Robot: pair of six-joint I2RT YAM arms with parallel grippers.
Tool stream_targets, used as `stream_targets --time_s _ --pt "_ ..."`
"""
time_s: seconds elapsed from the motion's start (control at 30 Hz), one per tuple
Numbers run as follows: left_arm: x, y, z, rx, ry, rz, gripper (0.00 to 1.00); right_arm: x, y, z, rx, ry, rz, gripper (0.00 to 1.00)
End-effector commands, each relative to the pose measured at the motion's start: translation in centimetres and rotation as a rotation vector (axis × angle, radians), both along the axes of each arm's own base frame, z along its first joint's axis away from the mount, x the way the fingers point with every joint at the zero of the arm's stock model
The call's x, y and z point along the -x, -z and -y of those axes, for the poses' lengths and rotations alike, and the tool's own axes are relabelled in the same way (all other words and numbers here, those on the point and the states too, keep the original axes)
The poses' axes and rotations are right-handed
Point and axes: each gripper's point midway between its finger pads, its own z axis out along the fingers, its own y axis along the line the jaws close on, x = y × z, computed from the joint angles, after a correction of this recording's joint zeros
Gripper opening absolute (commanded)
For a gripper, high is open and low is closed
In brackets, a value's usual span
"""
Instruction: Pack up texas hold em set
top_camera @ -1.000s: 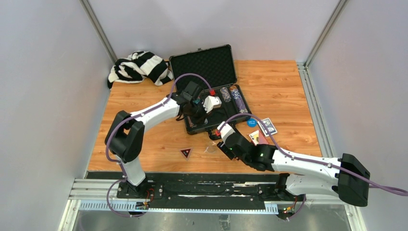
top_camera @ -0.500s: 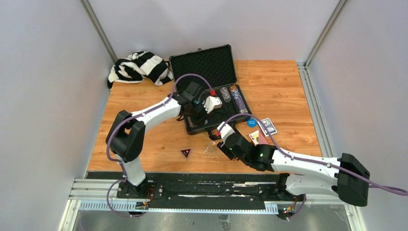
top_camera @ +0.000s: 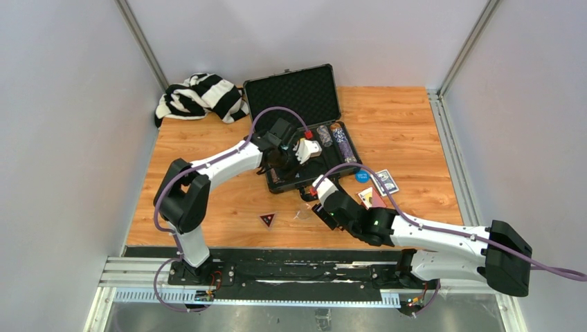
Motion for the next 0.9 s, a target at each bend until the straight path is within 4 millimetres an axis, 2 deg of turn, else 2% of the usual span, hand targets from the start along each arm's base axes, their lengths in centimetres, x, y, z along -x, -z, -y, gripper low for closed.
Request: stream_targets --time_s 0.0,0.33,0.43,0.5,0.63,0.67,0.7,0.73,0.87 --pt "-1.5 -2.2 0.8 0.028 -0.015 0.076 0.22 -0.3 0.5 0.4 0.011 0.017 0.004 0.58" --pt "-3.3 -7.3 0.8 0.065 -0.09 0.183 0.28 -0.5 -0.3 0.1 -0.026 0.033 0.008 0.63" --pt "-4.3 -8.9 0.4 0.086 -0.169 0.243 0.31 -1.2 -1.0 0.5 -0.057 0.098 0.019 0.71" --pt "-6.1 -10.3 -0.8 0.118 -0.327 0.312 0.35 -1.8 -1.8 1.2 -0.082 0.164 0.046 0.77" --pt "-9.0 -12.6 -5.0 0.261 -0.665 0.384 0.4 -3.4 -2.7 2.9 -0.137 0.312 0.074 0.78" --pt "-9.3 -12.9 -6.1 0.316 -0.741 0.386 0.51 -3.6 -2.6 3.1 -0.158 0.331 0.055 0.78" --pt "-9.4 -14.2 -7.2 0.395 -0.807 0.407 0.72 -3.8 -2.6 3.2 -0.18 0.351 0.034 0.77" --pt "-9.2 -14.6 -8.1 0.454 -0.851 0.419 0.85 -4.0 -2.6 3.3 -0.192 0.357 0.018 0.77" --pt "-7.8 -15.9 -10.4 0.58 -0.915 0.509 0.94 -4.8 -2.8 4.2 -0.174 0.373 0.029 0.77"
